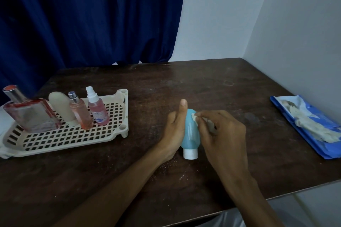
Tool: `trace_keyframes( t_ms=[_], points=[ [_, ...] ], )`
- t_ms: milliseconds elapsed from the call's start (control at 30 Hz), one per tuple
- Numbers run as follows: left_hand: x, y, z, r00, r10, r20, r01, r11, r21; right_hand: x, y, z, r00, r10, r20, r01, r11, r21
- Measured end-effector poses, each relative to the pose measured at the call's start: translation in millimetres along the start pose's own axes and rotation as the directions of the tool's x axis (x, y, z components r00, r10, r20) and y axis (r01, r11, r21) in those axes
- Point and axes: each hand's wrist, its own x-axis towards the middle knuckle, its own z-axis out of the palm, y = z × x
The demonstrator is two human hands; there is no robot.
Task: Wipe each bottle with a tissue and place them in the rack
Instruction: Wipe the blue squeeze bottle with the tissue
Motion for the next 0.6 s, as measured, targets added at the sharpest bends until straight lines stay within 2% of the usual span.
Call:
trace_keyframes(
  t_ms=[233, 367, 467, 600],
  points=[
    [1.8, -1.4, -4.7, 1.000, -0.009, -0.016, 0.009, 1.000, -0.029, 1.2, -5.1, 2.7, 0.999, -0.034, 0.026, 0.034, 0.999, -0.012],
    [2.1, -0.2, -2.2, 1.000, -0.009, -0.020, 0.010, 1.000, 0.027, -0.2, 1.9, -2.4, 1.000, -0.006, 0.024, 0.006, 1.000, -0.017],
    [3.0, -1.3, -3.7, 1.000, -0.010, -0.027, 0.010, 1.000, 0.009, 4.4, 1.8, 1.5, 1.000, -0.003, -0.001, 0.003, 1.000, -0.005],
    [4.1, -2.8, -9.5, 0.999, -0.028, -0.043, 0.029, 0.999, 0.019, -2.7, 0.3, 3.9, 0.999, -0.002, 0.035, 0.002, 1.000, 0.010]
  ],
)
